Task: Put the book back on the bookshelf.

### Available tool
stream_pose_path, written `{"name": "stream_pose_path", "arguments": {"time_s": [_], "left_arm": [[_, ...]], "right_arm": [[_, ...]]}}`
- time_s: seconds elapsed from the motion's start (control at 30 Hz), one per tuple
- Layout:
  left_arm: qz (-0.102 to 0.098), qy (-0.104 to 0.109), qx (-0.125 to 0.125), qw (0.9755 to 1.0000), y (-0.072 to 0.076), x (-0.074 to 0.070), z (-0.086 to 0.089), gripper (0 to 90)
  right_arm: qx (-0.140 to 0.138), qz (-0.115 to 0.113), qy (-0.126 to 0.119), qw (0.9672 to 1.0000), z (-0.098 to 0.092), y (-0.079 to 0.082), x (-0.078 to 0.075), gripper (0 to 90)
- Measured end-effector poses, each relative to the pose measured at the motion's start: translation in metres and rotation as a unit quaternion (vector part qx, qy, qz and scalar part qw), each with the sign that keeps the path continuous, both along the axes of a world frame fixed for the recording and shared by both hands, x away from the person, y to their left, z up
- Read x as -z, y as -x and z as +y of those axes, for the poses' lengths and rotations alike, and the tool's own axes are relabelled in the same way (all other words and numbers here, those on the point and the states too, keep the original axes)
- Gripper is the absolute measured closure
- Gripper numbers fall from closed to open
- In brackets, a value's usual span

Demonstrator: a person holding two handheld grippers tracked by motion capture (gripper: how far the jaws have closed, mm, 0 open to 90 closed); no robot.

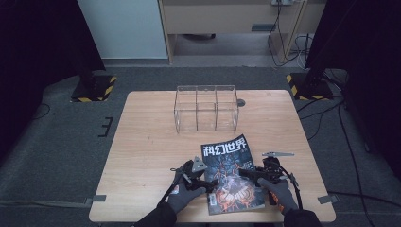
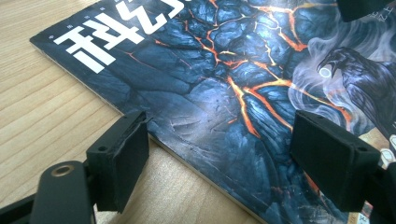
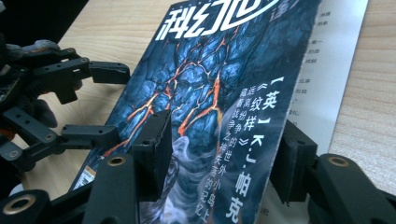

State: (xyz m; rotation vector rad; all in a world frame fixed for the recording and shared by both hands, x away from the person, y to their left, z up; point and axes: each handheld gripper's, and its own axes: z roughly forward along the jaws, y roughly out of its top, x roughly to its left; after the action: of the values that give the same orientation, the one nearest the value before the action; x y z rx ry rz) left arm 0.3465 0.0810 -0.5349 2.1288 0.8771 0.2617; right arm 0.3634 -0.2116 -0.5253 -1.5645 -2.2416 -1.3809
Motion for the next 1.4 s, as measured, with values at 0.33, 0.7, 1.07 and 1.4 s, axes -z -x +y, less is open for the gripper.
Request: {"name": "stream_pose_path", "arguments": {"time_s": [0.33, 0.7, 1.07, 1.4], "left_arm": [[0.000, 0.000, 0.000, 1.0000, 0.000, 0.000, 0.000, 18.7], [0.000, 0.000, 0.000, 1.0000, 0.000, 0.000, 0.000, 18.7], [0.003, 0.004, -0.004, 1.0000, 0.000, 0.000, 0.001, 19.0], [0.001, 0.017, -0.038, 0.9991, -0.004, -0.001, 0.014, 19.9]], "right_arm": [[-0.006, -0.005, 0.005, 1.0000, 0.000, -0.004, 0.002, 47.7], [-0.017, -0.012, 0.031, 0.9993, 0.005, -0.013, 0.005, 55.5], [-0.014, -0.015, 0.056, 0.9982, 0.007, -0.012, 0.002, 68.7], [-0.018, -0.034, 0.050, 0.9980, 0.007, -0.008, -0.007, 79.2]]}}
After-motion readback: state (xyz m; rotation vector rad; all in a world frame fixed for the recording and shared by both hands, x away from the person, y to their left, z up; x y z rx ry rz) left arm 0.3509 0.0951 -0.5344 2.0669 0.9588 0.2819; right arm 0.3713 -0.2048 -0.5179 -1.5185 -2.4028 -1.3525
